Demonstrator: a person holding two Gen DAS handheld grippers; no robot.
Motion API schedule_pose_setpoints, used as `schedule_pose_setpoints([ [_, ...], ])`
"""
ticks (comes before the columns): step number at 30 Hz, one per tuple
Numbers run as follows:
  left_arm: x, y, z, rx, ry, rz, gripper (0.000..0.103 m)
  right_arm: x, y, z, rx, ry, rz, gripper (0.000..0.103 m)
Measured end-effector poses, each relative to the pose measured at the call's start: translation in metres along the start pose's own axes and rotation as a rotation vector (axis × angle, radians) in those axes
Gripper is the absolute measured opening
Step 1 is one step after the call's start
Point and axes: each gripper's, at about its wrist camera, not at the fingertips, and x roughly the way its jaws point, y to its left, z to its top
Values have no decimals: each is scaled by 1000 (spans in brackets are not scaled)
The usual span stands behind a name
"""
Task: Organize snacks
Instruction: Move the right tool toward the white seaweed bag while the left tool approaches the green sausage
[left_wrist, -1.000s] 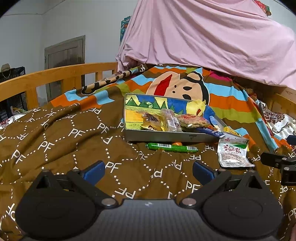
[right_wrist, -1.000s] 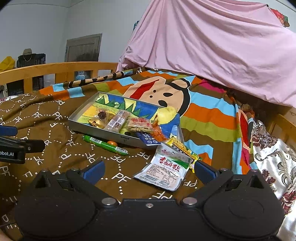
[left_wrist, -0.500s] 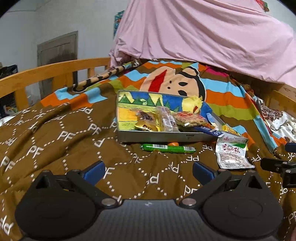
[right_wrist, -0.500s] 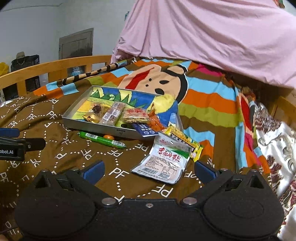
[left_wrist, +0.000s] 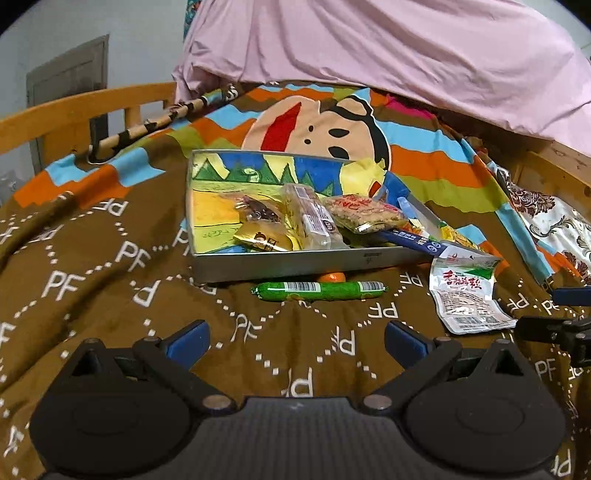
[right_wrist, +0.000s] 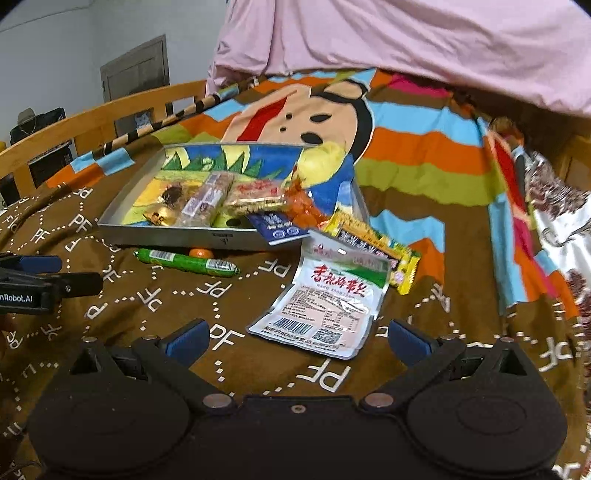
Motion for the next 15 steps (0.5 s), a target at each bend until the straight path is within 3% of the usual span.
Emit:
schedule_pose_setpoints([
  [9,41,2,10,65,12,-64,103,46,-13,9,45,64,15,102],
  [15,73,5,24,119,14,-147,103,68,-22,14,71,77,10,102],
])
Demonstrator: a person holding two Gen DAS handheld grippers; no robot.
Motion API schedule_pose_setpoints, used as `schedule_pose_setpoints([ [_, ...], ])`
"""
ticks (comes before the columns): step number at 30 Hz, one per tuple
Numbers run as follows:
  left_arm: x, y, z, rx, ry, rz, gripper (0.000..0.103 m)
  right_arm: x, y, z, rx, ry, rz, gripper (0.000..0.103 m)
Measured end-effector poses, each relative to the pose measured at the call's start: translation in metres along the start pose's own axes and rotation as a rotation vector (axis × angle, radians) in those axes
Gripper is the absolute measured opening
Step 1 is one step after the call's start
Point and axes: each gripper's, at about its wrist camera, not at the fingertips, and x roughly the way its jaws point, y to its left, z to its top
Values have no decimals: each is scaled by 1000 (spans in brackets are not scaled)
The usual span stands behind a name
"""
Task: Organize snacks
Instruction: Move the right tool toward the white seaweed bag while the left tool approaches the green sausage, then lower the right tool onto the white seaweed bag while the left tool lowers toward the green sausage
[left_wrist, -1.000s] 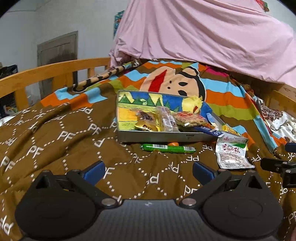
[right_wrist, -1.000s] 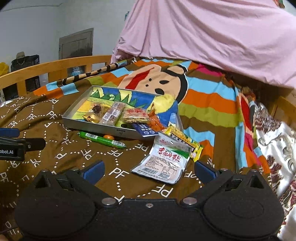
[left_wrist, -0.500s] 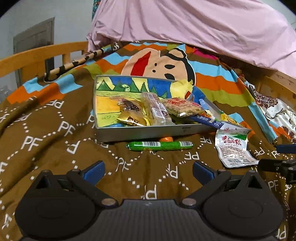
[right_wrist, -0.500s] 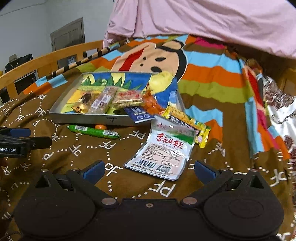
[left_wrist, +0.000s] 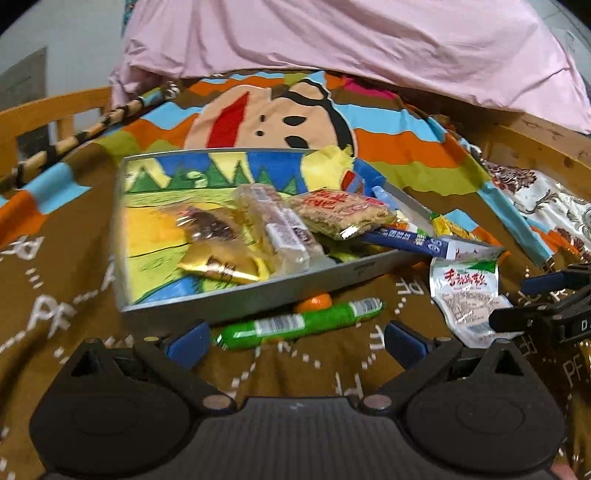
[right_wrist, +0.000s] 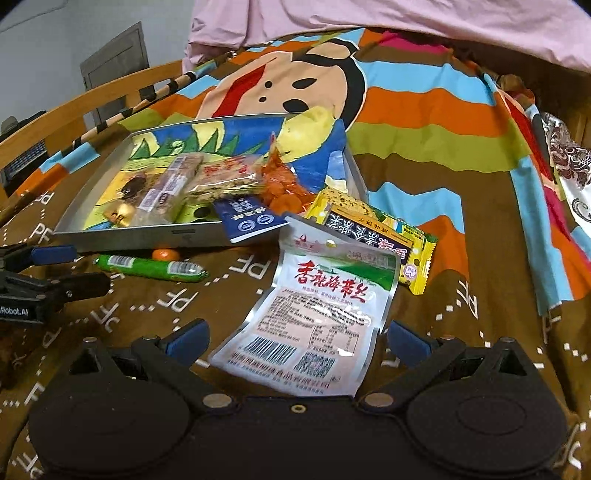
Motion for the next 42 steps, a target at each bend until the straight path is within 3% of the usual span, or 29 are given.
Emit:
schedule_pose_setpoints([
  [4,21,10,4,-29,43,-98,103,11,-3,2,3,12,7,102],
  [10,34,8,5,64,94,-105,103,27,-7,7,19,29,2,102],
  [14,32,10,8,72,138,-134,103,35,-8,6,62,54,29,102],
  [19,31,6,10,48,276,-297,102,29,-7,6,86,53,92,102],
  [22,25,-2,12,111,249,-251,102,26,-4,8,76,50,111,102],
  [29,21,0,17,94,145,-227,102,26,-3,8,72,46,113,102],
  [38,49,-16,35,254,290,-244,103,32,-4,12,68,63,115,102],
  [42,55,-35,31,468,387,-224,103,33,-8,13,104,72,128,102],
])
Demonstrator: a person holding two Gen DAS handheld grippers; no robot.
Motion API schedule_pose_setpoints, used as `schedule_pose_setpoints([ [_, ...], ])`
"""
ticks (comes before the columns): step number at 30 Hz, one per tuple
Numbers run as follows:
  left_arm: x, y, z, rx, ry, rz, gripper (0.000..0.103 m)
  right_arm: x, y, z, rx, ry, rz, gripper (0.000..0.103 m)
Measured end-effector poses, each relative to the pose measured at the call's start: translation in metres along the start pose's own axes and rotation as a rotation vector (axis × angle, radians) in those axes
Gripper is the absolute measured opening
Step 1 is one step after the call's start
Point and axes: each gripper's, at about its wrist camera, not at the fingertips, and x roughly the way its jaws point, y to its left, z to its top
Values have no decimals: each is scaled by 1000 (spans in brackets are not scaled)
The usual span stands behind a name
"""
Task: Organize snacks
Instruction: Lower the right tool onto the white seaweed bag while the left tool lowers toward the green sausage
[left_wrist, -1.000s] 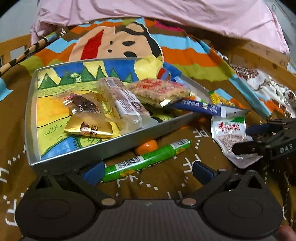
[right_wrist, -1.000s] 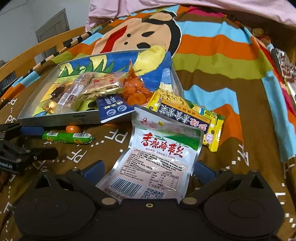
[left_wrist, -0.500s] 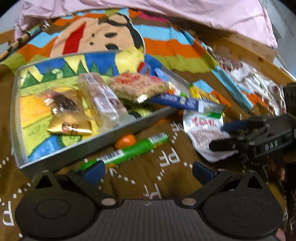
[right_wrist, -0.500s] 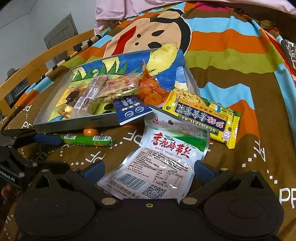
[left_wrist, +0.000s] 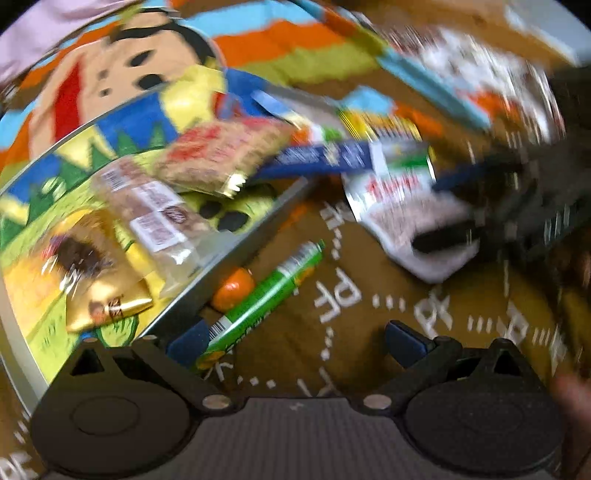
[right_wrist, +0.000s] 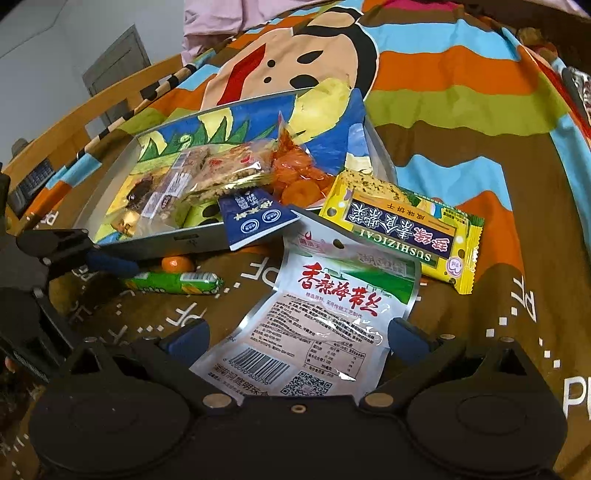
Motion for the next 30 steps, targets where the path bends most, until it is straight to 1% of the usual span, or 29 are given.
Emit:
schedule_pose_setpoints([
  [2,1,-4,1,44,38,0,102,-3,-2,0,21,-1,19,102],
  [4,0,-6,4,52,74,-21,102,-5,-5,1,43,-3,35,102],
  [5,0,-5,5,51,90,-45,102,-6,-5,2,52,-5,40,102],
  [7,2,-3,6,32,140,-119,102,-7,-7,2,71,-8,48,102],
  [8,3,-4,5,32,139,-106,102,-8,-7,3,77,-9,50,102],
  [10,3,-7,3,67,132,-61,102,-9,-7,3,77,-11,54,102],
  [13,0,-13,0,139,112,-58,102,-10,-6,4,71,-14,56,102],
  [16,-3,-19,4,215,97,-56,102,-9,-8,5,84,-8,62,102],
  [18,2,-17,7,231,120,-58,102,-8,-8,6,87,-6,66,102],
  [19,4,-14,9,230,133,-47,102,-9,-8,6,88,-8,68,102],
  [21,8,-11,15,230,152,-59,102,-8,-9,7,94,-8,68,102],
  [26,19,-17,21,287,202,-49,103,-6,-10,7,117,0,76,102],
  [30,25,-19,26,291,237,-51,103,-6,-8,6,118,2,83,102],
])
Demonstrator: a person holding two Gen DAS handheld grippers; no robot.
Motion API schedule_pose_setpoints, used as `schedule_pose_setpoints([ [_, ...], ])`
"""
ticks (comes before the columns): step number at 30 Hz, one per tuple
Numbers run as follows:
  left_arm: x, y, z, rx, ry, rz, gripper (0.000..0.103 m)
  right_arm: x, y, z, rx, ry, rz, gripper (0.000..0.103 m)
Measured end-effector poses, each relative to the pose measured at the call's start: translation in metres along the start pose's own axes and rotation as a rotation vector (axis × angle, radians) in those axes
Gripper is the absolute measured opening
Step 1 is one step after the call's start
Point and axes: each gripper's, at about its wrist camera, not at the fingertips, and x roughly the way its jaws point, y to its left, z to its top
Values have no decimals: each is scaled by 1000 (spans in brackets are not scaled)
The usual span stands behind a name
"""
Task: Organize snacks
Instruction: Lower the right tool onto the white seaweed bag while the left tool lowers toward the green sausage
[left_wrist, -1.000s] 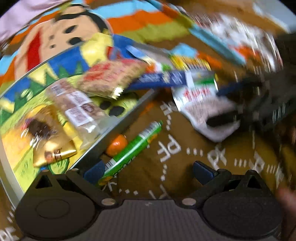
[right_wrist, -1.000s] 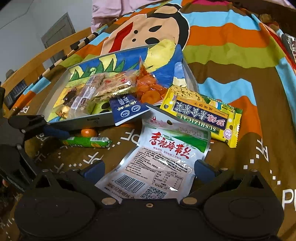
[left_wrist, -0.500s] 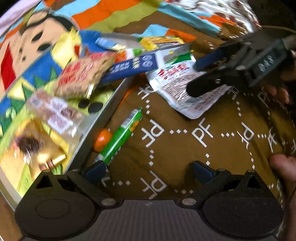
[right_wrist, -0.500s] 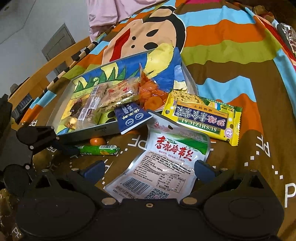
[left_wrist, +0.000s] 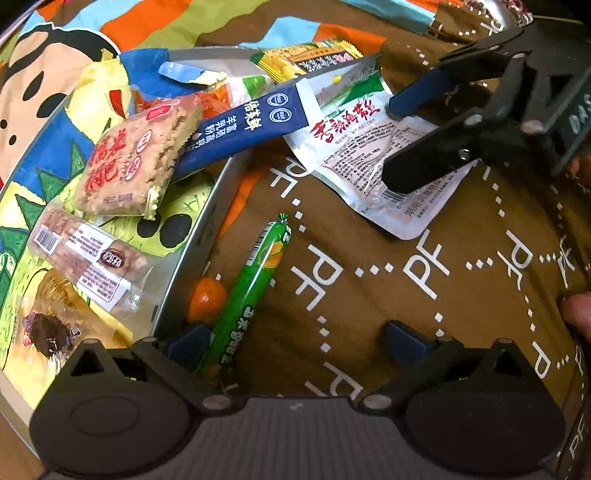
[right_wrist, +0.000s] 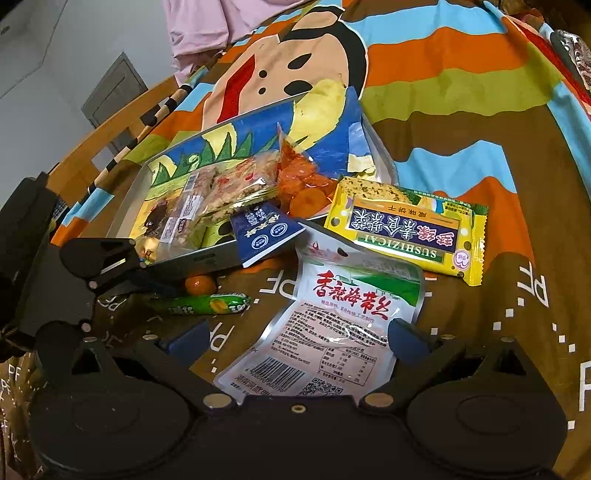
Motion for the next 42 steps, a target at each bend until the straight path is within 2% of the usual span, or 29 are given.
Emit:
schedule_pose_setpoints([
  [4,7,1,8,8,35,-16,103,-1,0,-2,6,-1,-1,102],
  [8,6,4,13,-36,54,-44,102,1,-4,-3,30,-2,0,102],
  [12,-7,16,15,-108,53,-133,102,-2,-9,-1,80,-13,24,102],
  [15,-8,22,16,-127,80,-257,101,-3,-9,0,85,-13,29,102],
  [18,-1,20,18,-57,104,-152,95,-3,-8,0,73,-11,25,102],
  [21,-6,25,17,-40,100,-172,95,-2,-9,0,82,-12,26,102],
  [24,-19,23,15,15,50,-146,99,0,-10,1,87,-9,24,102],
  [28,-27,22,19,0,-26,-145,99,1,-7,1,73,-5,18,102],
  [30,-25,18,23,3,-40,-107,100,2,-7,0,72,-5,11,102],
  [33,-16,11,33,63,-35,-68,100,1,-8,1,81,-8,11,102],
  [38,-4,1,50,138,-58,-75,100,3,-13,2,95,-7,21,102],
  [40,4,-2,54,152,-46,-89,100,6,-18,3,111,0,25,102],
  [42,12,-3,54,125,-10,-122,94,6,-22,4,137,-5,33,102],
])
